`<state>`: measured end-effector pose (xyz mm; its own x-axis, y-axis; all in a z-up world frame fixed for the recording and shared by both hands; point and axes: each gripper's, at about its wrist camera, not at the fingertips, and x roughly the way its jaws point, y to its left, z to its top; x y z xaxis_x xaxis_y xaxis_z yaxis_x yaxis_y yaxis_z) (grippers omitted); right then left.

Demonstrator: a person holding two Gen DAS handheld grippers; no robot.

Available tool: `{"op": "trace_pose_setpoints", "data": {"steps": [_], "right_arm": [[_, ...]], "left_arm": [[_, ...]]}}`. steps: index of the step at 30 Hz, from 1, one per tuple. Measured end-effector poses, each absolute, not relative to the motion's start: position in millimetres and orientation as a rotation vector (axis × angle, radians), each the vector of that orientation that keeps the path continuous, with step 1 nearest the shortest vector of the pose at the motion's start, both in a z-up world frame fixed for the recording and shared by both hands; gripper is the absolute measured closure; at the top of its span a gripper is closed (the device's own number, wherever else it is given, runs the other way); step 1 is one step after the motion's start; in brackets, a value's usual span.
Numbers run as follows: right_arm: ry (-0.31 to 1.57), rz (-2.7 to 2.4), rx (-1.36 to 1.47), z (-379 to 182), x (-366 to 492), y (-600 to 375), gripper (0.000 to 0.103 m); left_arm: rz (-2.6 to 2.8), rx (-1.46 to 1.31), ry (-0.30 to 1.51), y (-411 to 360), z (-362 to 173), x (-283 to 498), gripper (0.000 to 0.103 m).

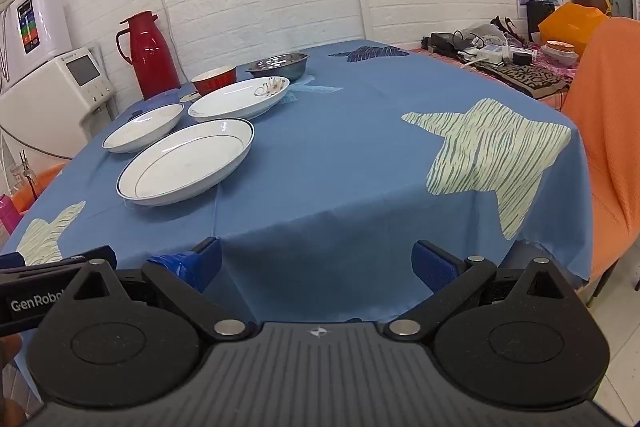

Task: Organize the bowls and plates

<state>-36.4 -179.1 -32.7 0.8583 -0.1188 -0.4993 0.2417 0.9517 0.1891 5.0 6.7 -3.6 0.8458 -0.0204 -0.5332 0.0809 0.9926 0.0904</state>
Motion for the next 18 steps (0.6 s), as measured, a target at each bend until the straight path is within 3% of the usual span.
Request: {"op": "trace_pose_setpoints", "data": {"steps": [18], "right_arm": [[0.513, -0.194, 0.261, -31.2, -37.3, -178.0, 0.014]], "left_arm": [[-0.059, 0.116, 0.562, 0.9, -7.1, 2.9, 0.001]]}}
